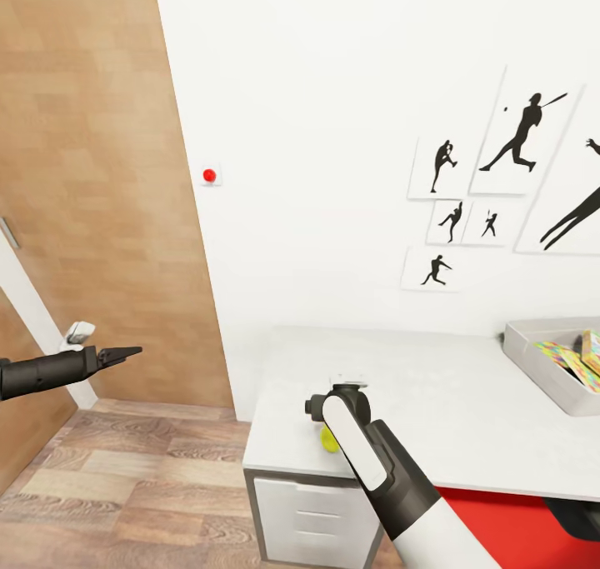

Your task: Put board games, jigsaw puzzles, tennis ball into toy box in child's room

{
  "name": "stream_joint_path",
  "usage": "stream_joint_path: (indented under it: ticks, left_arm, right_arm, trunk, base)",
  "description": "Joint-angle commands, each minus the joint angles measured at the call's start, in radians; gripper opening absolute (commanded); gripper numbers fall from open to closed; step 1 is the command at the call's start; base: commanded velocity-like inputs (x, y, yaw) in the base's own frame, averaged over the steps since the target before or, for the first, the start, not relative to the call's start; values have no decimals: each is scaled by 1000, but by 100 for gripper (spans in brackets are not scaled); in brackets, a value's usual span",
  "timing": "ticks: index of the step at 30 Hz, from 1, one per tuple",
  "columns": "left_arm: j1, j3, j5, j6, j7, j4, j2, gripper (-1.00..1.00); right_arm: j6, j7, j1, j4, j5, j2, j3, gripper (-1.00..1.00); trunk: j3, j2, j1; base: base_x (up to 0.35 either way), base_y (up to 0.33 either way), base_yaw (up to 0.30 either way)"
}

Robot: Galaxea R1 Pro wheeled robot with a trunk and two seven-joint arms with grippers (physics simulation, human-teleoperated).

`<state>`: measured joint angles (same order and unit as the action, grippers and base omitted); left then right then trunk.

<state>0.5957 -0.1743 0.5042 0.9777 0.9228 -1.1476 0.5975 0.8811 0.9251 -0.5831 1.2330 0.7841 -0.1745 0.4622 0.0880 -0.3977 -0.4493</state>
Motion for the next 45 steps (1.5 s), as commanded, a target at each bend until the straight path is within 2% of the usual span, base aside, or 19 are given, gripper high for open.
stream_joint_path:
  ticks: [1, 5, 8, 10, 13, 16, 20, 36, 43, 45]
  left_arm:
    - [1, -1, -1, 3, 5, 0, 0, 100]
    - [1, -1, 0, 2, 8, 0, 1, 100]
    - [1, -1, 0, 4, 8, 0, 1, 100]
    - [1, -1, 0, 6, 8, 0, 1, 100]
    - [1, -1, 1, 7, 8, 0, 1, 100]
    - [1, -1, 1, 8, 9, 0, 1, 100]
    - [1, -1, 1, 10, 10, 0, 1, 100]
    - [1, -1, 2, 10, 13, 0, 1, 100]
    - [1, -1, 3, 10, 13, 0, 1, 100]
    - [1, -1, 3, 10, 13, 0, 1, 100]
  right_arm:
    - [2, 10, -1, -2, 8, 0, 1, 100]
    - [-15, 9, -1, -6, 4, 0, 9, 100]
    - [-75, 8, -2, -24, 0, 0, 50, 100]
    - [-123, 0, -6, -69, -2, 0, 77, 100]
    - [-155, -41, -13, -134, -6, 0, 89, 100]
    - [-168, -95, -17, -161, -10, 0, 93, 100]
    - [-197, -123, -17, -172, -13, 0, 96, 100]
    - [-224, -132, -18, -176, -15, 0, 93, 100]
    - [-223, -132, -20, -180, -14, 0, 90, 100]
    - [-223, -132, -21, -181, -14, 0, 90, 100]
  trunk:
    - [2, -2, -1]
    - [2, -2, -1]
    - [2, -2, -1]
    - [2, -2, -1]
    - [9, -16, -8]
    - [18, -37, -20]
    - [31, -65, -35]
    - [81, -177, -97]
    - [81, -177, -97]
    - [87, -191, -104]
  base:
    - [18, 7, 0]
    - [9, 3, 0]
    - [2, 1, 0]
    - [0, 0, 0]
    - [0, 0, 0]
    - [0, 0, 0]
    - [0, 0, 0]
    - [0, 0, 0]
    - [0, 0, 0]
    - [0, 0, 0]
